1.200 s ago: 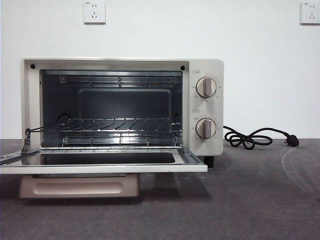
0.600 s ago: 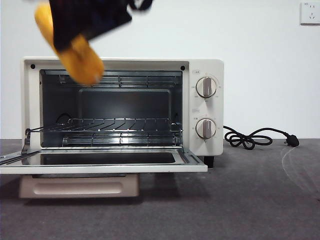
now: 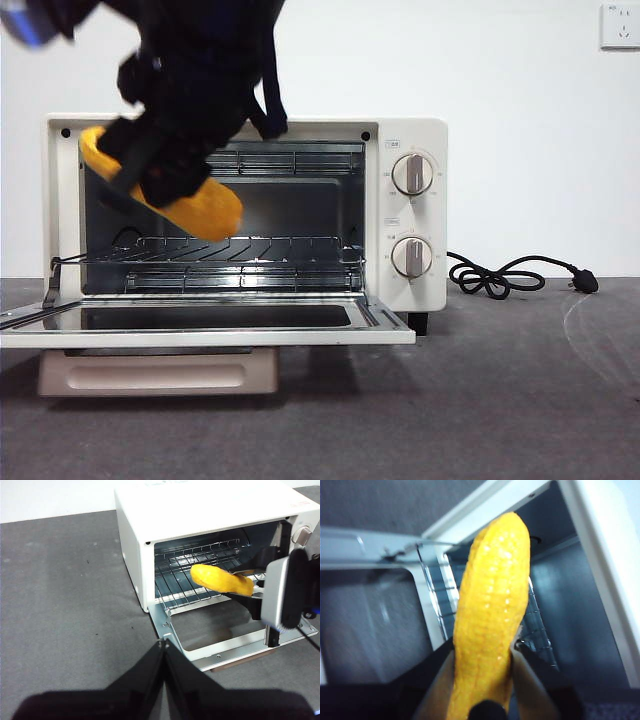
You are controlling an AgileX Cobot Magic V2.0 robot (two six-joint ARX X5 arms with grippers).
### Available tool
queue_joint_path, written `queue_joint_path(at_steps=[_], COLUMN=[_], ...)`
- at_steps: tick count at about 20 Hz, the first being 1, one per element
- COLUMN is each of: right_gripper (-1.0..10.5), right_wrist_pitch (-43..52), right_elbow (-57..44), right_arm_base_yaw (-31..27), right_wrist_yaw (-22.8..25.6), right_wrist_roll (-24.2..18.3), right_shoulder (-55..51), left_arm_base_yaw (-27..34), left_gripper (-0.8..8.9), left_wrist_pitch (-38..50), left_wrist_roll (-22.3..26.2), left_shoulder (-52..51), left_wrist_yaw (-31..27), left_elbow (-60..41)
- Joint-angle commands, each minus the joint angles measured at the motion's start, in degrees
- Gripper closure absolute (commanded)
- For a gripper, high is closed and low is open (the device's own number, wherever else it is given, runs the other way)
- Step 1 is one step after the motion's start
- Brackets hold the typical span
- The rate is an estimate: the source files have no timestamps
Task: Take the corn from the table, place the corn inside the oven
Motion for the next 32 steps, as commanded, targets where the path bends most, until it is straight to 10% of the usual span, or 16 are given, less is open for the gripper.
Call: queue_joint_path(at_steps=[1,9,32], right_gripper=[9.6,9.6,5.4], right_wrist_pitch=[3.48,9.46,4.59], right_elbow=[0.13,0.26,0.28], right_arm_base_yaw=[-0.57,-4.0,-8.22], right_wrist_yaw=[1.16,2.86,1.2], right_wrist_roll=[-6.82,-13.66,-8.85], right_shoulder=[1.99,4.26,4.26], left_arm_base_yaw=[-0.17,-0.17,-0.2], left_gripper=[8.19,8.19,8.19], left_wrist_pitch=[-0.02,-0.15,-0.17], left_wrist_roll=[-0.37,-0.66,-0.74], left_shoulder=[-0.26,-0.26,-0.26], left_wrist_yaw=[-0.28,-0.26,0.13], left_elbow=[0.07,0.07,0.07])
